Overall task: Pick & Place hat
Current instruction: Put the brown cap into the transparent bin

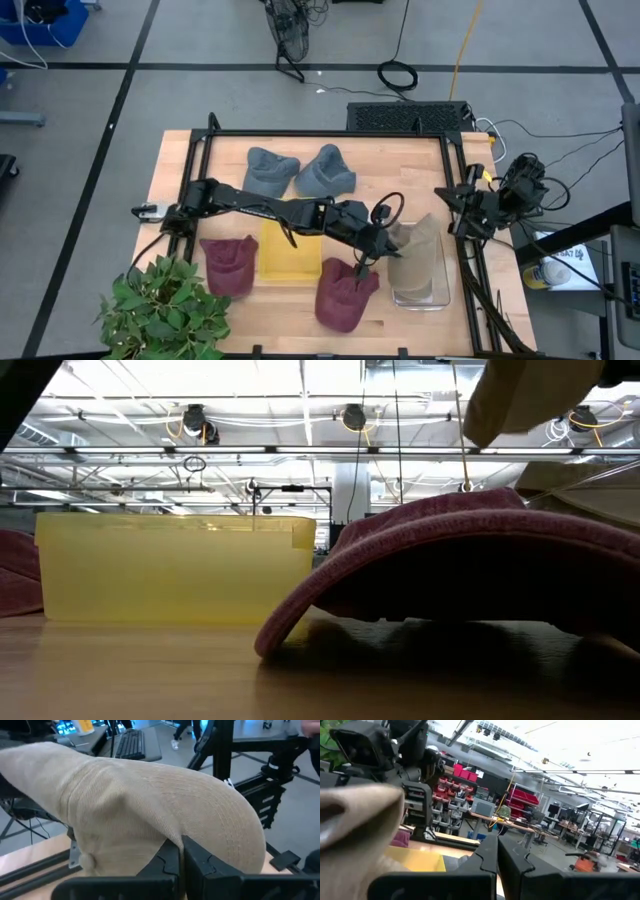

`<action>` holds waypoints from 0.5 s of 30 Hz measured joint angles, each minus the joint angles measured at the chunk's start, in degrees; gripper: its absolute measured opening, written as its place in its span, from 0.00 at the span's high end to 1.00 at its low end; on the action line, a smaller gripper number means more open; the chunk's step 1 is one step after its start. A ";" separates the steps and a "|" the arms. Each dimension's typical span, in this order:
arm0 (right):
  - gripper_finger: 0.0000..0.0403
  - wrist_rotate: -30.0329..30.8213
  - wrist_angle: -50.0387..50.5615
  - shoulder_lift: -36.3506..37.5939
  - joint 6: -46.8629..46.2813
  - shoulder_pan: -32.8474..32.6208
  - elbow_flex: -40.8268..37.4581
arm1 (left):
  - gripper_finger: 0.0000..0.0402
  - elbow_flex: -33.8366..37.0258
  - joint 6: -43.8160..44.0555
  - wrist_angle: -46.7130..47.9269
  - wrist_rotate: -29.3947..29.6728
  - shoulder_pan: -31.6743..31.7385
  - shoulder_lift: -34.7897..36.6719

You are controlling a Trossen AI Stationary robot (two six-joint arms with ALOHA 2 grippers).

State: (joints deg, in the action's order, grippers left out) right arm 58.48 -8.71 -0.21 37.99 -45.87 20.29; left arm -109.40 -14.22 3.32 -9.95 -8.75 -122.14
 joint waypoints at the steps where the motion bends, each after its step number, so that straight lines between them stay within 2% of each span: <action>1: 1.00 0.17 -0.02 0.02 -0.43 0.00 0.00 | 0.99 0.00 0.09 -0.98 -0.10 0.01 -0.50; 12: 1.00 -0.13 -0.15 -0.29 -1.57 0.00 -0.04 | 0.99 -0.01 1.45 2.62 -0.27 -0.07 -2.83; 15: 1.00 -0.18 -0.41 -0.29 -1.43 0.00 -0.04 | 0.99 0.00 0.67 5.26 2.04 0.00 -2.73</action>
State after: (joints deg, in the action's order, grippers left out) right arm 58.30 -9.13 -0.49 36.56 -45.87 20.25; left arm -109.40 -13.55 8.58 -7.91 -8.75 -124.88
